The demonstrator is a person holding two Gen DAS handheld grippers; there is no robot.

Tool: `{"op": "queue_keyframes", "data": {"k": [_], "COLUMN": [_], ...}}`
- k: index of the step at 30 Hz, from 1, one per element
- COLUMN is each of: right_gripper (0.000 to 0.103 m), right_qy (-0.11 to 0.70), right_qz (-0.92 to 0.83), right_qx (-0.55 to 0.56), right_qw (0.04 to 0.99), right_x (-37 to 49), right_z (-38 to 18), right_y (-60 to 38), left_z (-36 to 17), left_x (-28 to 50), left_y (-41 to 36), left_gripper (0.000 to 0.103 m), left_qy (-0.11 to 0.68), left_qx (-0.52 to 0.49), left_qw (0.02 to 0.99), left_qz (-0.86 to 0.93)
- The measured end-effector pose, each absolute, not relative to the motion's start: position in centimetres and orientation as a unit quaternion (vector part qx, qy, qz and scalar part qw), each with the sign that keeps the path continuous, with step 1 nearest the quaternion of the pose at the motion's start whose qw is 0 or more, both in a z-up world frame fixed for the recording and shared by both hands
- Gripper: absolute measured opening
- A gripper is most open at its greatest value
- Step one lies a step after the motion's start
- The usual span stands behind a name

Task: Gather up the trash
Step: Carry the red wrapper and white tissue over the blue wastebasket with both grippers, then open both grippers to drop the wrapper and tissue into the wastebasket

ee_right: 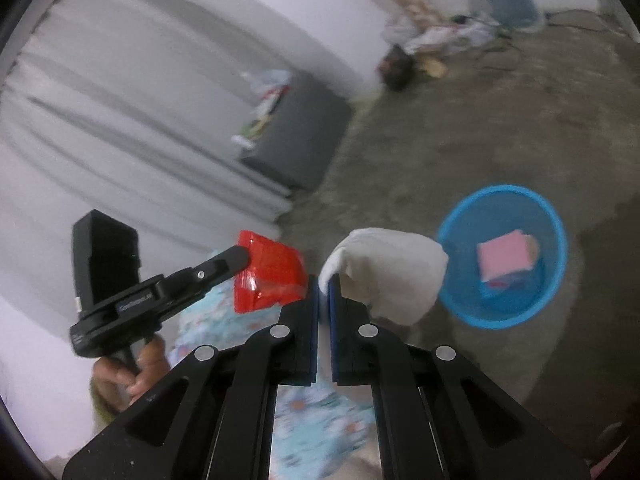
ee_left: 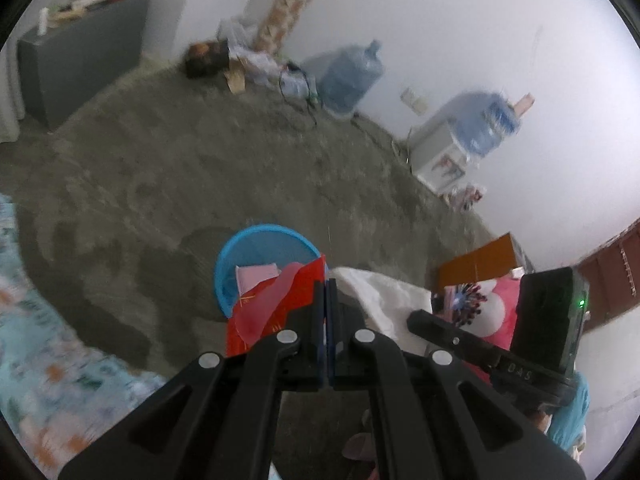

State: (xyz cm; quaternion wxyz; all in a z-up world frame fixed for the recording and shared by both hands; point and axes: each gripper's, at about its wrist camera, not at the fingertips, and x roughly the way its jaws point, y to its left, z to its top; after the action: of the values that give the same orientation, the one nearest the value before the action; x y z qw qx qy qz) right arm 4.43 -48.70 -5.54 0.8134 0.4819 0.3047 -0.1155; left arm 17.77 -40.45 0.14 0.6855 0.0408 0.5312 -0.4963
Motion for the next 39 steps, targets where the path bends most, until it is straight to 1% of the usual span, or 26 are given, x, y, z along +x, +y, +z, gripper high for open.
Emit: {"op": "queue_keyframes", "data": {"k": [5, 7, 8, 10, 11, 13, 14, 15, 17, 20, 22, 26, 31, 32, 33, 39], "right_gripper": [0.007, 0.016, 0.022, 0.023, 0.024, 0.029, 0.033, 0.035, 0.037, 0.04, 0.042, 0.049, 0.056, 0.06, 0.063, 0.069], "right_qy": [0.324, 0.332, 0.343, 0.367, 0.382, 0.391, 0.392, 0.39, 0.388, 0.387, 0.383, 0.375, 0.375, 0.377, 0.38, 0.433], "right_qz": [-0.169, -0.185, -0.2, -0.224, -0.238, -0.244, -0.246, -0.247, -0.246, -0.25, -0.25, -0.25, -0.249, -0.251, -0.25, -0.268], "right_qx": [0.49, 0.497, 0.498, 0.492, 0.49, 0.487, 0.487, 0.487, 0.487, 0.486, 0.487, 0.468, 0.446, 0.441, 0.439, 0.42], "right_qw": [0.791, 0.78, 0.771, 0.757, 0.747, 0.742, 0.741, 0.742, 0.743, 0.742, 0.744, 0.76, 0.773, 0.775, 0.775, 0.751], "right_x": [5.2, 5.4, 5.7, 5.6, 5.6, 5.2, 4.9, 4.6, 4.4, 4.3, 4.6, 5.0, 6.4, 6.8, 7.3, 9.1], "right_z": [-9.5, -11.4, -13.0, -14.3, -15.4, -16.3, -16.4, -16.4, -16.3, -16.1, -15.8, -14.9, -14.8, -14.9, -15.3, -18.4], "right_y": [-51.9, -53.0, -53.7, -54.1, -54.2, -54.0, -53.8, -53.7, -53.3, -53.0, -52.8, -52.1, -52.2, -52.4, -52.6, -53.1], "left_z": [-5.2, -7.0, -8.2, -9.8, -10.2, -10.8, -10.9, -10.7, -10.3, -9.3, -8.6, -6.7, -4.6, -4.1, -3.5, -0.4], "left_x": [18.5, 19.1, 19.4, 19.9, 20.0, 20.2, 20.2, 20.2, 20.2, 20.0, 19.9, 19.3, 18.6, 18.4, 18.1, 16.7], "left_y": [-45.9, -46.9, -47.4, -48.2, -48.1, -47.9, -47.8, -47.8, -47.4, -47.1, -46.5, -45.2, -43.1, -42.7, -42.2, -38.7], "left_gripper": [0.001, 0.002, 0.007, 0.015, 0.017, 0.019, 0.022, 0.024, 0.031, 0.035, 0.036, 0.043, 0.046, 0.047, 0.048, 0.061], "left_qy": [0.578, 0.595, 0.605, 0.618, 0.622, 0.629, 0.63, 0.63, 0.622, 0.614, 0.61, 0.59, 0.574, 0.569, 0.564, 0.532], "left_qx": [0.065, 0.071, 0.071, 0.068, 0.068, 0.064, 0.06, 0.06, 0.064, 0.061, 0.058, 0.059, 0.056, 0.058, 0.061, 0.079], "left_qw": [0.655, 0.651, 0.649, 0.647, 0.647, 0.644, 0.642, 0.641, 0.646, 0.653, 0.657, 0.668, 0.677, 0.678, 0.68, 0.697], "left_qz": [-0.482, -0.466, -0.456, -0.442, -0.437, -0.431, -0.433, -0.435, -0.438, -0.44, -0.44, -0.449, -0.458, -0.461, -0.465, -0.475]}}
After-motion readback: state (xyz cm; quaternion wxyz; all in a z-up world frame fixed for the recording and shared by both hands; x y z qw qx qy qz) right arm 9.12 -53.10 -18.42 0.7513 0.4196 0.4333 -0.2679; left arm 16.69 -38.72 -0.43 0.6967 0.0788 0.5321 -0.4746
